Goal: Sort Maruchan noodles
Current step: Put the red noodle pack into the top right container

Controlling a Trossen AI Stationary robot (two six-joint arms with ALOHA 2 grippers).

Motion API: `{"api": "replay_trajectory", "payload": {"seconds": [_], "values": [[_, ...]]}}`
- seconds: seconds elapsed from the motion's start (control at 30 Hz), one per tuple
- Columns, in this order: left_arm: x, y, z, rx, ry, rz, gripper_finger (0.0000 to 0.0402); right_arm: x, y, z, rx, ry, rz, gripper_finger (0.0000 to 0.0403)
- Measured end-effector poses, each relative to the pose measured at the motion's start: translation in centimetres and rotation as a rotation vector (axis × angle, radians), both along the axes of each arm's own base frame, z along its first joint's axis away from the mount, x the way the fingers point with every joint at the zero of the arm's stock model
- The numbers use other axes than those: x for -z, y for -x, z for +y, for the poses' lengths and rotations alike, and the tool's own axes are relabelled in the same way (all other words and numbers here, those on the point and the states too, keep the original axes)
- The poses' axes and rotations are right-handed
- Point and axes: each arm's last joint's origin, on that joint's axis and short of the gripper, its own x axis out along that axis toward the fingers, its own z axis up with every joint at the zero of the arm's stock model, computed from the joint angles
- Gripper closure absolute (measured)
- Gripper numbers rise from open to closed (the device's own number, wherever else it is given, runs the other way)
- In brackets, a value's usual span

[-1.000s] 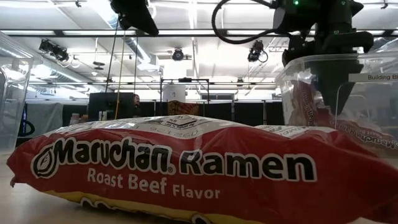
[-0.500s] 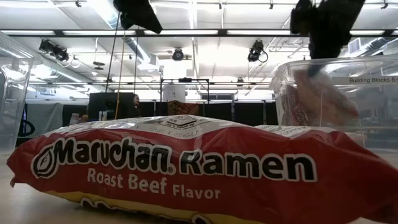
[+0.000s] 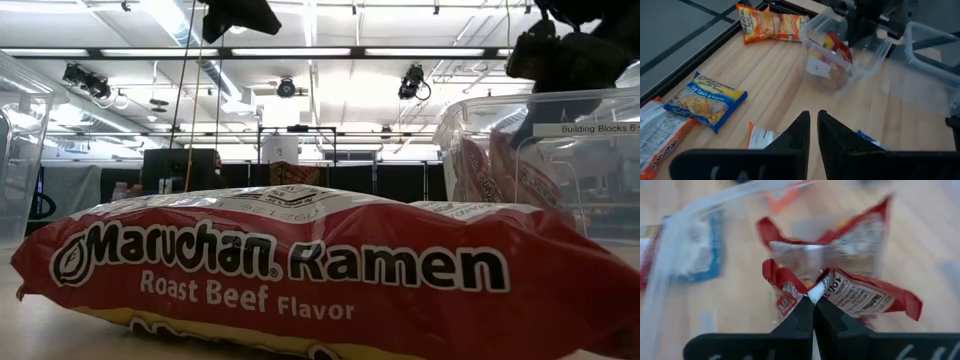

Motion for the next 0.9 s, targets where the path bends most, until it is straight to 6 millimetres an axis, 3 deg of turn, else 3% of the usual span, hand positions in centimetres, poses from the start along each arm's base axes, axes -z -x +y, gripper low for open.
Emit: {"api": "replay_trajectory", "payload": {"seconds": [0.47, 0.9], "values": [[0.8, -0.9, -0.3, -0.012, -0.019, 0.029, 0.0361, 0.4, -0.3, 0.1, -0.082, 0.064, 0.047, 0.031], [1.0, -1.0, -0.2, -0.013, -0.02, 0.039, 0.0361, -4.3, -0.5, 0.1, -0.117, 0.103, -0.011, 0.0284]]}}
